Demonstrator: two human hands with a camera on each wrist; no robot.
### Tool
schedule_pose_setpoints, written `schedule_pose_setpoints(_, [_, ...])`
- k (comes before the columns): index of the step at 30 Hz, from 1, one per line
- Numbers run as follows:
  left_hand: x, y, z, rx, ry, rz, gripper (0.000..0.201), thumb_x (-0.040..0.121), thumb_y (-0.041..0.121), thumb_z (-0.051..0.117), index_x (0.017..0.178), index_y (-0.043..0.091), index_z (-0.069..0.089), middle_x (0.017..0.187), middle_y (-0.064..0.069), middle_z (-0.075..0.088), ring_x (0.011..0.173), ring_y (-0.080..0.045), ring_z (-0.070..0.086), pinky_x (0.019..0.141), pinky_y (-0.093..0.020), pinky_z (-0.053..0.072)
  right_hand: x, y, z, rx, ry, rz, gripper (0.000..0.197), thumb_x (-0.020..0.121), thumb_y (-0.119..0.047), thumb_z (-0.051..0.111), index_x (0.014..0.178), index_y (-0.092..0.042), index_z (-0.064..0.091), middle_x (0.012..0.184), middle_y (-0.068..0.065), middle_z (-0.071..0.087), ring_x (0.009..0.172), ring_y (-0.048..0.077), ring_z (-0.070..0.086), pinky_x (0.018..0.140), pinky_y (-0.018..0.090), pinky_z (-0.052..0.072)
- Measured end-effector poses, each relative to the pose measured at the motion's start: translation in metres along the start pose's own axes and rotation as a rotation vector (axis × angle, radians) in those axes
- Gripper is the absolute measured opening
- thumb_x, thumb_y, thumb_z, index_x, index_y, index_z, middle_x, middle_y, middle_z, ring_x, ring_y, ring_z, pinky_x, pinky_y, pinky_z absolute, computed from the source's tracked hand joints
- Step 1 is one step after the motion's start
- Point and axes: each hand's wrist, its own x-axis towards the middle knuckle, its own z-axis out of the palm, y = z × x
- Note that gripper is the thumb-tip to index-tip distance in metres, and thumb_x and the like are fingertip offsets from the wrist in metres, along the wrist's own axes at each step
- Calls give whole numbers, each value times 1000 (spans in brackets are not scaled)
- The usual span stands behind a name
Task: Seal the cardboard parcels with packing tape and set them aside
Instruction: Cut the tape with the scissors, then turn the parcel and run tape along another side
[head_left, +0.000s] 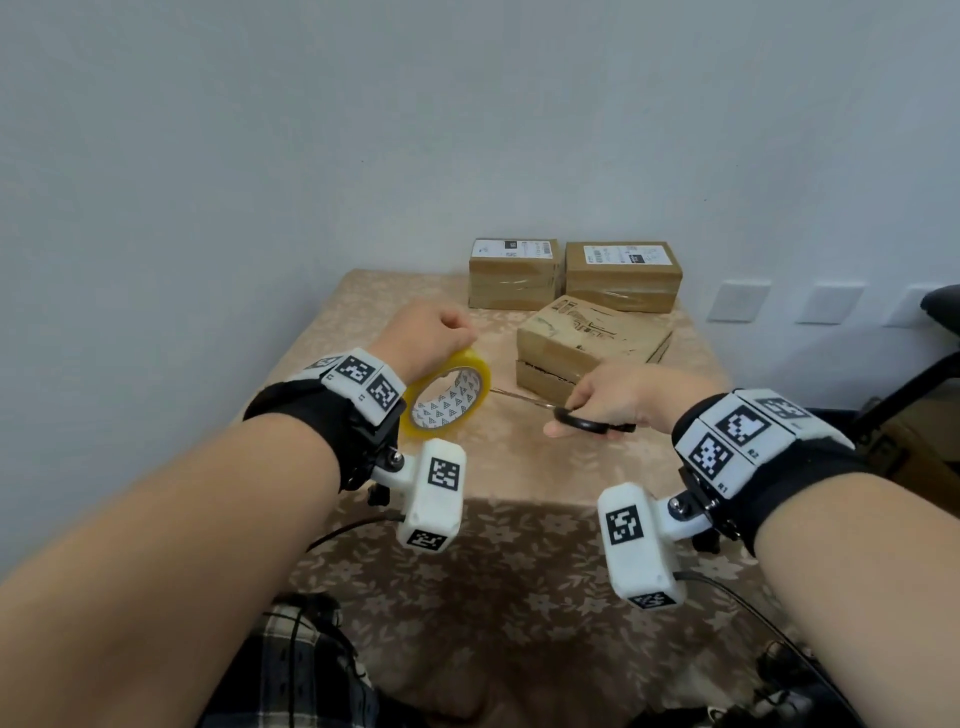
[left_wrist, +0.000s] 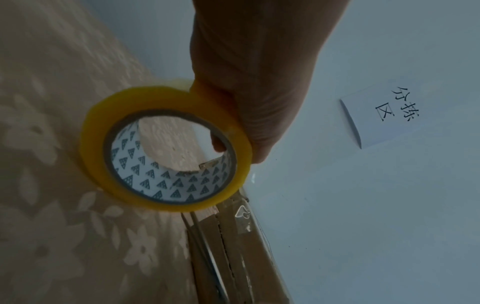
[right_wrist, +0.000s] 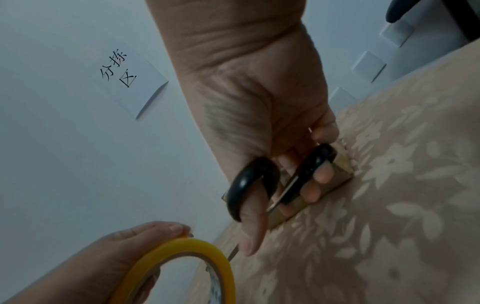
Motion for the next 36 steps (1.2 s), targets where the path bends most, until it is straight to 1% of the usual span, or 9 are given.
schedule_pose_setpoints(3, [-6,-8,-4,113,126,19,14,91,20,56,86,15,67,82,6,62,78,-9,53,70,-25,40,5,-11,12,65,98,-78,43,87,-43,62,95,-2,68,84,7,62,71,22,53,64,29,44])
schedule_pose_setpoints(6, [-14,-18,-3,188,195,52,14,92,24,54,88,20,67,96,4,67,91,-12,57,78,-26,40,15,-29,30,136,259,-141,51,85,-33,69,117,5,60,119,17,62,107,32,58,92,37,48])
schedule_pose_setpoints(12, [-14,-24,-5,296,280,96,17,93,24,50,97,18,66,106,1,64,99,-19,57,82,-36,47,35,-49,55,63,433,-228,32,92,-29,61,80,-1,70,81,13,69,79,29,63,64,30,45])
schedule_pose_setpoints(15, [-11,-25,-5,290,334,128,18,94,26,48,98,20,64,108,3,61,99,-17,55,80,-34,46,33,-44,42,91,699,-269,35,97,-31,50,76,-8,66,69,4,62,69,25,61,64,34,52])
schedule_pose_setpoints(18, [-10,-27,3,269,340,152,18,94,26,48,98,20,65,108,3,60,97,-16,54,75,-29,40,35,-35,22,11,913,-312,32,100,-33,43,96,-13,68,91,4,67,93,26,60,82,40,50])
schedule_pose_setpoints(21, [-6,-26,15,281,305,149,17,94,27,48,98,21,64,110,4,60,99,-16,54,76,-30,40,46,-31,16,-241,743,-240,49,103,-38,27,144,-13,39,149,8,39,141,27,28,117,42,16])
schedule_pose_setpoints(24, [3,-22,19,240,315,161,16,94,26,49,96,21,64,109,5,60,98,-14,54,77,-30,42,58,-35,12,-251,725,-195,57,104,-41,14,154,-15,9,161,3,8,148,22,5,120,44,-1])
schedule_pose_setpoints(28, [11,-22,22,269,320,175,16,94,26,49,98,21,64,109,6,59,98,-12,52,75,-27,39,75,-35,1,-271,705,-135,55,104,-38,12,154,-15,6,162,3,5,148,23,7,119,49,2])
schedule_pose_setpoints(36, [13,-24,25,297,288,152,16,93,26,50,99,21,64,108,4,60,95,-15,54,75,-32,43,90,-34,17,-447,707,-65,46,102,-41,27,141,-17,37,149,12,36,138,30,32,112,47,27])
